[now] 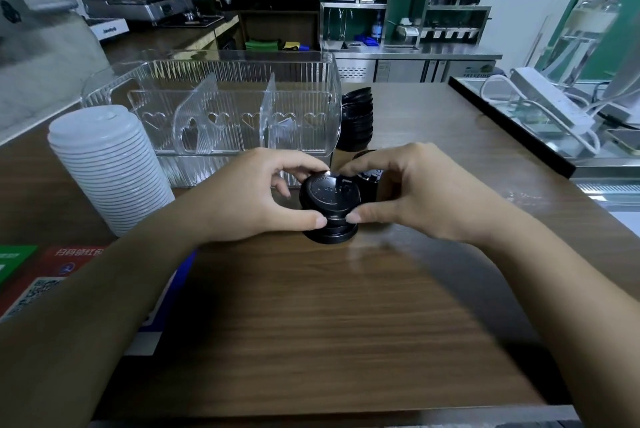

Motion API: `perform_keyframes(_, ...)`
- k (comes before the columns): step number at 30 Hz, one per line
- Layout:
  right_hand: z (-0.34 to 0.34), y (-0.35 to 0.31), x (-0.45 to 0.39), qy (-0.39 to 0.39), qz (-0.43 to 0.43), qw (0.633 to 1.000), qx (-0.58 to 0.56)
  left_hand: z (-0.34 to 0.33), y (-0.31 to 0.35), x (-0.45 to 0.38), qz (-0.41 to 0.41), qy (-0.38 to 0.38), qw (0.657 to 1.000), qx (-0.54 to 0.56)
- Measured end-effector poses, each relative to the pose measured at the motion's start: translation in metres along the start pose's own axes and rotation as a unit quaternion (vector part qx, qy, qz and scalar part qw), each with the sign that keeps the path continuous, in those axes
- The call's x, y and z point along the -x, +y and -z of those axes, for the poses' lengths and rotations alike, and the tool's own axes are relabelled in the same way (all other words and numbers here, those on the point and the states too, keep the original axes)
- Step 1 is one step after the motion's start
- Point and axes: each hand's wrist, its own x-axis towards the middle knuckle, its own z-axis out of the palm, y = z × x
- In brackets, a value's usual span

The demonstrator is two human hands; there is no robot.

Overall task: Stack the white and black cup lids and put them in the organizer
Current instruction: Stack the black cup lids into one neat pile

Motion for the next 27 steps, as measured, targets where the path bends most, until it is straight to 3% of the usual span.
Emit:
perform_keyframes(13,-0.007,0.002,-0.001,-0.001,0.041,0.998,0.037,-0.007,-0.010,-0.004,-0.001,-0.063,0.997,-0.051)
perform_keyframes(27,-0.014,0.013,-0.003,-0.013,0.039,0.999,0.035,-0.003,-0.004,-0.003,0.040,-0.104,0.993,-0.023)
